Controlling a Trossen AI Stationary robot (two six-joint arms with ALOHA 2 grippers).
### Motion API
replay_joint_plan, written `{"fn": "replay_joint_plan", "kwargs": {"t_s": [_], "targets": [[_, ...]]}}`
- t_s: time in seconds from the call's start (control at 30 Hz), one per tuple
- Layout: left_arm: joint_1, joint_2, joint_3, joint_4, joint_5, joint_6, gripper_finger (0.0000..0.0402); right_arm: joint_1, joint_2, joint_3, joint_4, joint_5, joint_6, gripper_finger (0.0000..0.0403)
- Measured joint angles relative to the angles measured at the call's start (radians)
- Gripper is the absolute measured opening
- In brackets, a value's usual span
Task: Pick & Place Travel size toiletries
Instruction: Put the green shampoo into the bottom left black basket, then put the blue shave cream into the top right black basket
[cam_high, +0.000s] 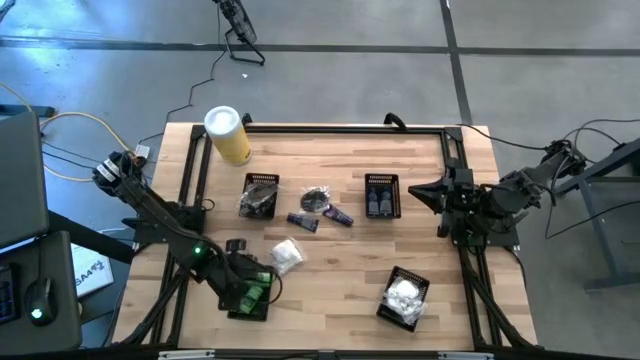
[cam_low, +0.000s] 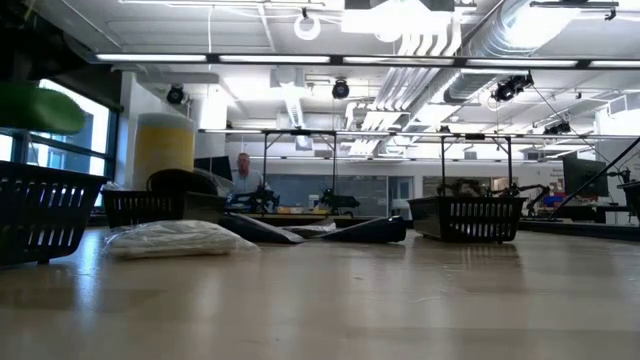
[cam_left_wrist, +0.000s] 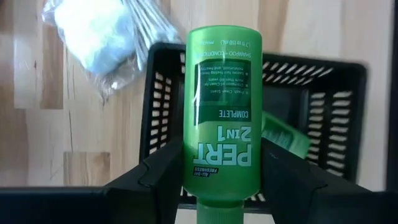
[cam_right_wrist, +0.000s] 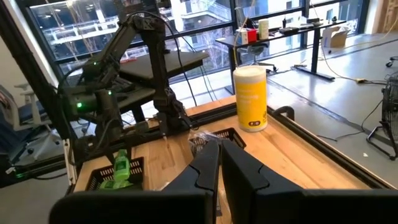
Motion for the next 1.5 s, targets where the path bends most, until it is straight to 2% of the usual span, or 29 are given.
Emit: {"fn": "replay_joint_plan", "kwargs": {"t_s": [0.37,0.7,1.03,1.13,1.27,1.5], "targets": [[-0.021,0.094,0.0,-0.006,0.0,0.055,0.0177,0.0,-0.004,0.0,0.0,-0.002,-0.05,0.0011],[-0.021,0.101,0.0,-0.013,-0.001,0.052,0.0179,0.0,-0.004,0.0,-0.003,-0.002,-0.053,0.0011],[-0.02,0.101,0.0,-0.013,0.047,0.025,0.0246,0.0,-0.005,0.0,-0.009,-0.027,-0.053,0.0011],[-0.02,0.096,0.0,-0.012,0.048,0.025,0.0252,0.0,-0.004,0.0,-0.009,-0.033,-0.053,0.0011],[-0.02,0.066,0.0,-0.013,0.047,0.026,0.0231,0.0,-0.004,0.0,-0.009,-0.033,-0.053,0.0011],[-0.02,-0.016,0.001,-0.04,0.034,0.067,0.016,0.0,-0.004,0.0,-0.008,-0.06,-0.053,0.0011]]}}
